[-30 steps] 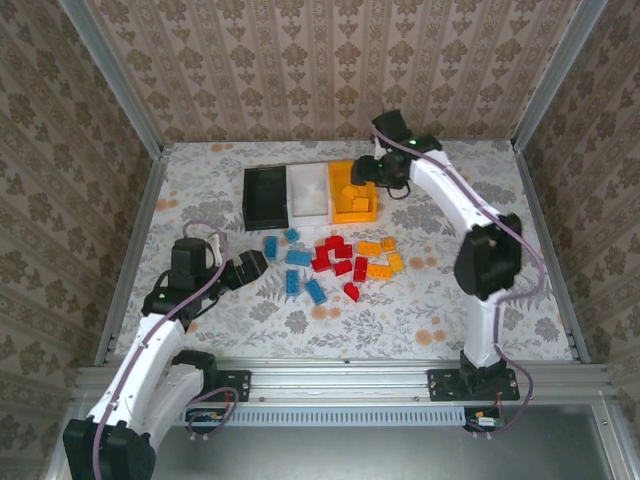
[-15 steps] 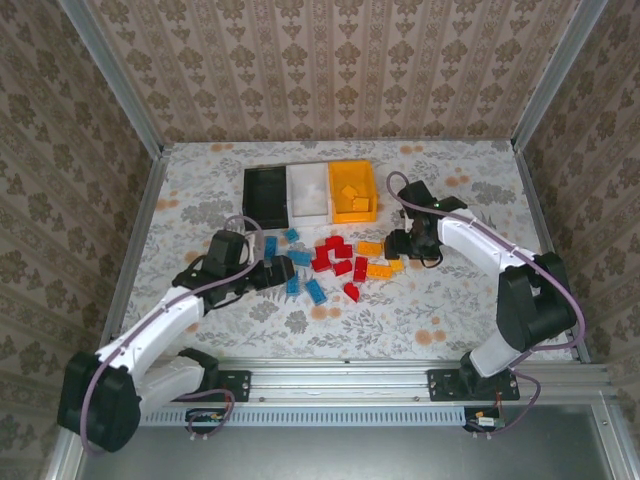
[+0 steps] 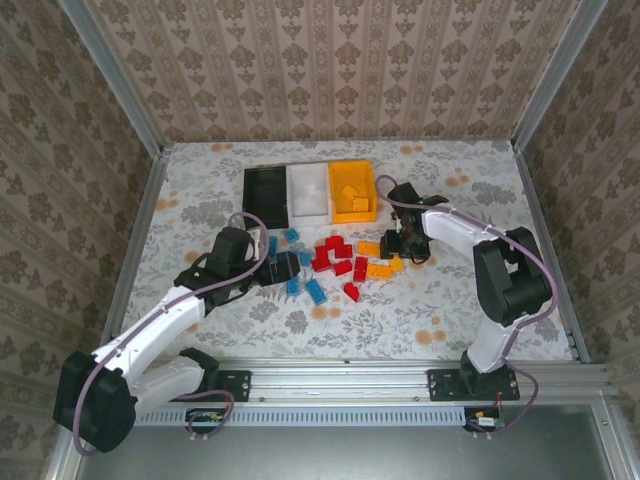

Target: Sort the legos into containers by color

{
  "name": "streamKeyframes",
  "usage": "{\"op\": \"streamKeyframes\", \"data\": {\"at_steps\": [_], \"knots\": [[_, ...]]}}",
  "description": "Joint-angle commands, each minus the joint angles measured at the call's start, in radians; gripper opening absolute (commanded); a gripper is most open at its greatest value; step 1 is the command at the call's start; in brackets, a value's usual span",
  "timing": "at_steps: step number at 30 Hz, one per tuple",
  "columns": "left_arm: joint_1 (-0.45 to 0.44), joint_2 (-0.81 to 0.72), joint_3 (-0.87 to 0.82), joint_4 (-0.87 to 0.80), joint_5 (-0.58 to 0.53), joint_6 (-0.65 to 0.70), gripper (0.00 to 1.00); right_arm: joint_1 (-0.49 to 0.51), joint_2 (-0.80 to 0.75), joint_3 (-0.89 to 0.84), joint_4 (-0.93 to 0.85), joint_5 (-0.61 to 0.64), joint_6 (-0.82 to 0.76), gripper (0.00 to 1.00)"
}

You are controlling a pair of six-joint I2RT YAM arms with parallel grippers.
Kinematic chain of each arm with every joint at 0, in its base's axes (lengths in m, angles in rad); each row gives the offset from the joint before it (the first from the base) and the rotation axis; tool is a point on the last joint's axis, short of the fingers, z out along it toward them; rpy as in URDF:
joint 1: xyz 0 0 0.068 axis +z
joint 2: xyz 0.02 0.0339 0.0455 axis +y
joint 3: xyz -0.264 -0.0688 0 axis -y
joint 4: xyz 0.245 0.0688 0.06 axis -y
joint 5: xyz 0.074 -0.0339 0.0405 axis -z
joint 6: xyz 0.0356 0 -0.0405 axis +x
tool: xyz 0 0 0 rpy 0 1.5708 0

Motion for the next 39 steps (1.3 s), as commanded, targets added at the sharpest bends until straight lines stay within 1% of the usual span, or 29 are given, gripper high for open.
{"op": "streamKeyframes", "data": {"at_steps": [1, 4, 10, 14, 18, 19, 22, 26, 29, 33, 36, 39], "knots": [[0.008, -0.024, -0.018, -0.026, -0.023, -0.001, 1.00, 0.008, 0.035, 0.033, 0.012, 0.003, 0.003, 0.62], [0.019, -0.020, -0.018, -0.026, -0.017, 0.004, 1.00, 0.008, 0.058, 0.031, 0.016, 0.014, 0.000, 0.61], [0.027, 0.000, -0.011, -0.017, -0.004, 0.010, 1.00, 0.010, 0.084, 0.022, 0.010, 0.051, -0.004, 0.56], [0.031, -0.001, -0.014, -0.017, -0.001, 0.010, 1.00, 0.010, 0.086, 0.015, 0.005, 0.080, -0.007, 0.46], [0.034, -0.010, -0.021, -0.020, 0.000, 0.009, 1.00, 0.011, 0.079, 0.007, 0.007, 0.082, -0.004, 0.35], [0.036, -0.013, -0.021, -0.020, 0.000, 0.010, 1.00, 0.011, 0.075, 0.008, 0.005, 0.081, -0.001, 0.33], [0.039, -0.026, -0.022, -0.026, 0.000, 0.008, 1.00, 0.010, 0.041, 0.008, -0.010, 0.080, 0.006, 0.33], [0.046, -0.048, -0.025, -0.037, 0.000, 0.011, 1.00, 0.011, -0.059, 0.030, -0.045, 0.075, 0.017, 0.33], [0.057, -0.059, -0.033, -0.035, 0.002, 0.010, 1.00, 0.012, -0.133, 0.080, -0.075, 0.034, 0.022, 0.33], [0.065, -0.067, -0.048, -0.014, 0.012, -0.002, 1.00, 0.018, -0.210, 0.151, -0.065, -0.035, 0.050, 0.33], [0.067, -0.073, -0.060, 0.002, 0.020, -0.011, 1.00, 0.025, -0.219, 0.208, -0.012, -0.077, 0.075, 0.32], [0.069, -0.082, -0.064, -0.001, 0.027, -0.012, 1.00, 0.034, -0.173, 0.282, 0.030, -0.085, 0.104, 0.32]]}}
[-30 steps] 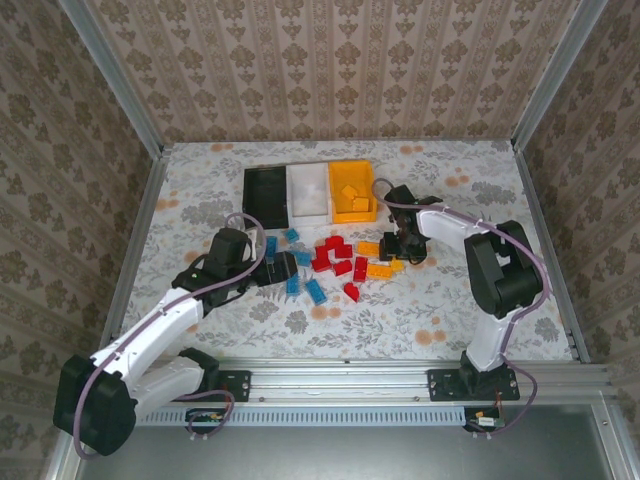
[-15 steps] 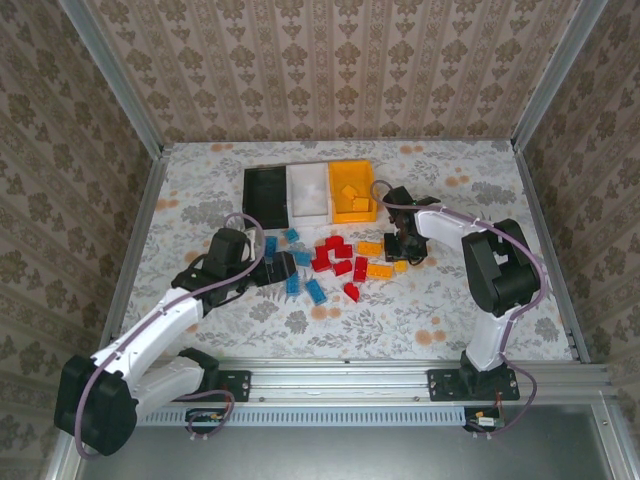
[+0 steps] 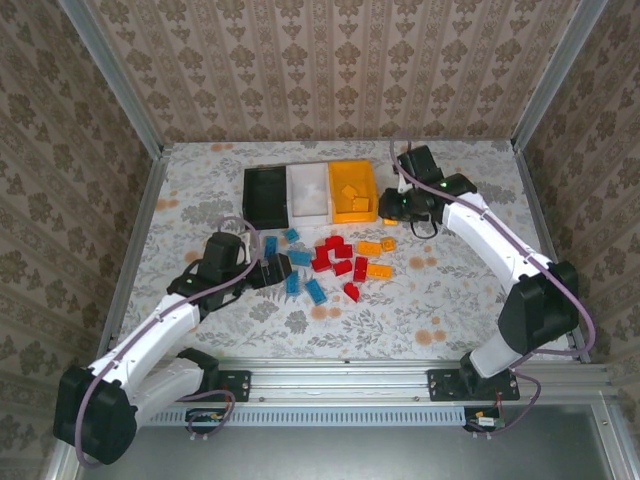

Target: Sort the legos into containers by color

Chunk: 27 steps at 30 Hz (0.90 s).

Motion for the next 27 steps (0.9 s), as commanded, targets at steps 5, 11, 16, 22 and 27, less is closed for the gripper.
{"op": "streamKeyframes", "data": {"at_steps": [5, 11, 16, 22, 27], "knots": [[0.008, -0.076, -0.015, -0.046, 0.009, -0.001, 1.00, 0.034, 0.195, 0.201, 0.084, -0.031, 0.055, 0.32], [0.046, -0.140, -0.006, -0.139, -0.009, 0.035, 1.00, 0.050, 0.484, 0.481, 0.016, 0.013, 0.012, 0.32], [0.077, -0.169, 0.012, -0.217, -0.017, 0.071, 1.00, 0.055, 0.669, 0.694, -0.060, 0.075, -0.041, 0.32], [0.101, -0.159, 0.017, -0.239, -0.017, 0.082, 1.00, 0.055, 0.791, 0.862, -0.121, 0.101, -0.081, 0.39], [0.104, -0.104, 0.039, -0.231, -0.024, 0.087, 1.00, 0.055, 0.817, 0.964, -0.171, 0.094, -0.090, 0.56]]}}
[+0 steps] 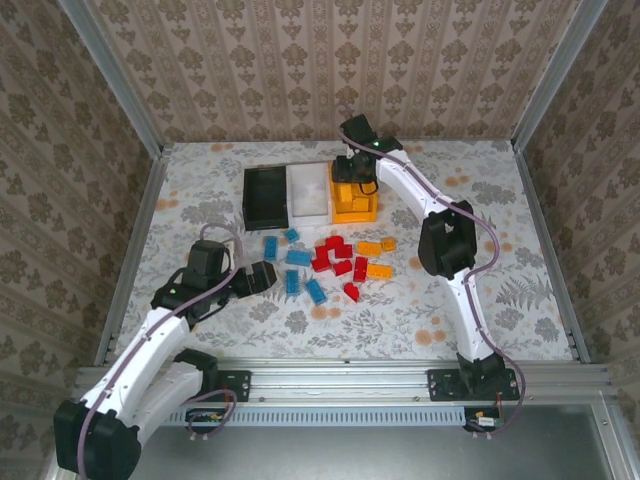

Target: Sort the legos into containers by color

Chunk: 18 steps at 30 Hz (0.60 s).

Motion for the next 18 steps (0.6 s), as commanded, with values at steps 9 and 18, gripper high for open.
{"op": "streamKeyframes", "data": {"at_steps": [9, 18], "knots": [[-0.041, 0.250, 0.190, -0.072, -0.085, 0.138, 0.99, 0.002, -0.303, -0.198, -0.011, -0.013, 0.000, 0.62], [-0.141, 0.590, 0.430, -0.163, -0.259, 0.287, 0.90, 0.000, -0.825, -0.940, 0.140, -0.036, 0.028, 0.64]]}}
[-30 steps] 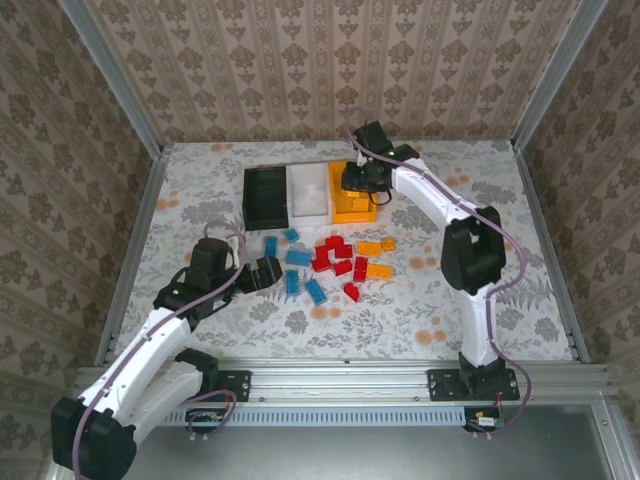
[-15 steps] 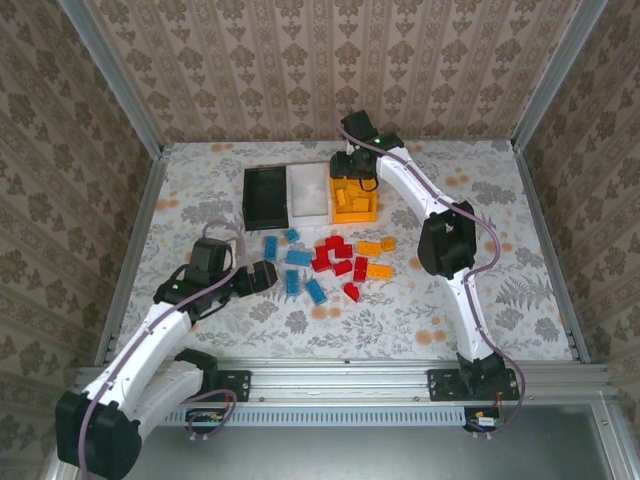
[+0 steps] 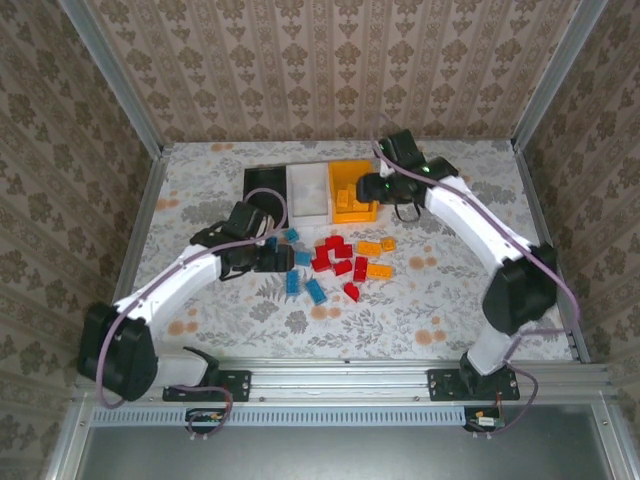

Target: Sort the legos into containers by color

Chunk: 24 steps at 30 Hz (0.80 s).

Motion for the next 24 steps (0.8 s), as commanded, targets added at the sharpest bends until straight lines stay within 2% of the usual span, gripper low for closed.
{"op": "streamKeyframes", "data": {"at_steps": [1, 5, 10, 16, 24], "knots": [[-0.003, 0.092, 0.070, -0.057, -0.081, 0.090, 0.88, 0.000, -0.117, -0.197, 0.023, -0.001, 0.020, 0.64], [-0.003, 0.202, 0.142, -0.065, -0.106, 0.119, 0.80, -0.004, -0.272, -0.380, 0.029, 0.013, 0.041, 0.64], [0.022, 0.283, 0.181, -0.056, -0.120, 0.133, 0.73, -0.019, -0.374, -0.509, 0.050, 0.005, 0.080, 0.64], [0.082, 0.360, 0.207, -0.035, -0.079, 0.140, 0.66, -0.023, -0.367, -0.521, 0.057, -0.008, 0.087, 0.64], [0.094, 0.459, 0.241, -0.019, -0.078, 0.162, 0.57, -0.023, -0.345, -0.516, 0.072, -0.028, 0.104, 0.63]]}}
